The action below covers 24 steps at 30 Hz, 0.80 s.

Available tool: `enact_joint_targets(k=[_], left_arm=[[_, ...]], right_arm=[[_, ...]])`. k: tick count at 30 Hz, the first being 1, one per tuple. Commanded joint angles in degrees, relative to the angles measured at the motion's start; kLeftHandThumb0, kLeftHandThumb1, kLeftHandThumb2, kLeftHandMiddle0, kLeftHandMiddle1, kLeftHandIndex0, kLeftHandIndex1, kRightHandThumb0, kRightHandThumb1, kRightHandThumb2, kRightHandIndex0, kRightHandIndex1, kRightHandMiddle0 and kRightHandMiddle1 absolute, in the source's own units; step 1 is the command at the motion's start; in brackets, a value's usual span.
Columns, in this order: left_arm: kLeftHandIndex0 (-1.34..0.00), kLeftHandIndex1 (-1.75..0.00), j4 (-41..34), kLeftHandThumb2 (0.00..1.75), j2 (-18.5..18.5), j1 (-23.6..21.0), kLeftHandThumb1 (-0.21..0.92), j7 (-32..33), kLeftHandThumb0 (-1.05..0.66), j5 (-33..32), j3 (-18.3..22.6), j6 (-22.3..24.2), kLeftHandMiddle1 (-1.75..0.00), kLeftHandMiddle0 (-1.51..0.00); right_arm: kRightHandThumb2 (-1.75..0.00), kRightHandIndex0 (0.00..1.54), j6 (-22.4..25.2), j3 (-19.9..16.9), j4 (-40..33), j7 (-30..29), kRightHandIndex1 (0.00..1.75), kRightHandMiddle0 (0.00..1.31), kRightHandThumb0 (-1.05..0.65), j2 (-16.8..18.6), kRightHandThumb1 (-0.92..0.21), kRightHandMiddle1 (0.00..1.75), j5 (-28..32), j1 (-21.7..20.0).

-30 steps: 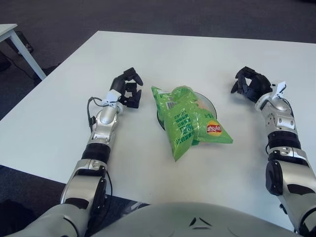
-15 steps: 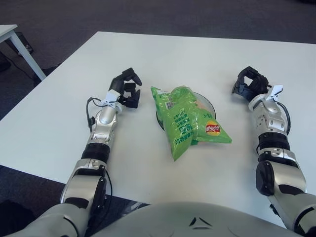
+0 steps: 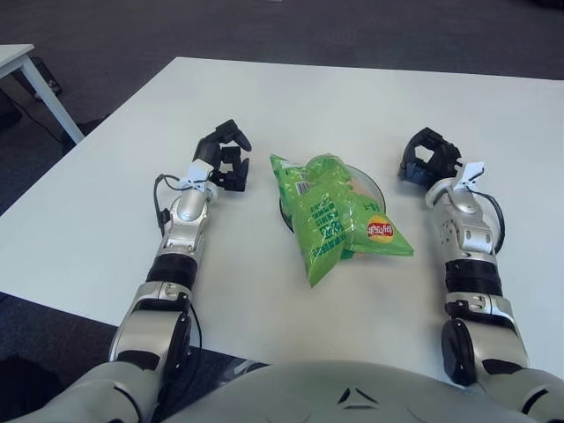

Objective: Put the snack into the plate.

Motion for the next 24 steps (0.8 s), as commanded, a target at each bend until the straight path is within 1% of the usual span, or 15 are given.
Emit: enact_joint_targets(k=[1, 2, 3, 4, 5, 7, 12, 17, 24], left_arm=[[-0.67, -1.75, 7.5, 1.4, -3.1, 8.8, 0.25, 1.0, -0.51, 0.4, -0.6, -1.5, -1.75, -1.24], [-0.66, -1.75, 7.7, 1.39, -3.2, 8.8, 0.25, 1.3, -0.5, 0.5, -0.5, -1.7, -1.75, -1.24], [-0.66, -1.75, 8.0, 1.39, -3.3, 8.7, 0.26, 1.9, -0.5, 0.8, -0.4, -2.3, -1.75, -1.24], [-0.65, -1.75, 8.2, 1.37, -3.3, 8.7, 0.27, 2.4, -0.5, 0.9, -0.3, -2.7, -1.75, -1.24], [-0.64, -1.75, 8.5, 1.36, -3.4, 8.6, 0.28, 2.9, -0.49, 1.0, -0.2, -3.3, -1.75, -1.24], [-0.63, -1.75, 9.1, 1.34, -3.6, 8.4, 0.29, 3.4, -0.49, 1.0, 0.0, -4.1, -1.75, -1.23], [-0.61, -1.75, 10.4, 1.32, -3.9, 8.0, 0.31, 3.2, -0.48, 0.0, 0.6, -5.1, -1.75, -1.22], [-0.6, -1.75, 11.3, 1.3, -4.3, 7.5, 0.32, 2.5, -0.48, -1.1, 1.3, -4.7, -1.75, -1.21], [-0.58, -1.75, 11.8, 1.27, -4.4, 7.2, 0.35, 0.9, -0.47, -2.1, 1.8, -4.4, -1.75, -1.21]], right_arm=[[-1.41, 1.29, -0.8, 0.0, 2.5, -4.3, 1.75, 0.68, -0.51, 3.5, -0.24, 1.75, -1.6, 4.3], [-1.41, 1.3, -2.8, -0.2, 2.9, -5.3, 1.75, 0.68, -0.51, 4.1, -0.24, 1.75, -1.9, 4.4], [-1.41, 1.3, -7.4, -0.6, 4.4, -6.5, 1.75, 0.68, -0.51, 4.8, -0.24, 1.75, -2.6, 4.6], [-1.4, 1.3, -10.4, -0.7, 5.5, -7.1, 1.75, 0.67, -0.51, 5.2, -0.25, 1.75, -3.0, 4.7], [-1.4, 1.31, -14.5, -0.8, 7.6, -7.8, 1.75, 0.67, -0.51, 5.5, -0.25, 1.75, -3.6, 4.8], [-1.38, 1.31, -19.6, -0.8, 10.4, -8.8, 1.75, 0.66, -0.5, 5.9, -0.26, 1.75, -4.4, 4.7], [-1.37, 1.32, -26.3, -1.1, 14.2, -11.2, 1.75, 0.65, -0.5, 6.6, -0.28, 1.75, -5.1, 4.1], [-1.36, 1.32, -34.2, -1.3, 17.7, -12.1, 1.75, 0.64, -0.5, 7.6, -0.29, 1.75, -5.2, 3.7], [-1.38, 1.31, -41.2, -0.9, 22.5, -12.1, 1.75, 0.66, -0.51, 7.1, -0.27, 1.75, -6.0, 2.8]])
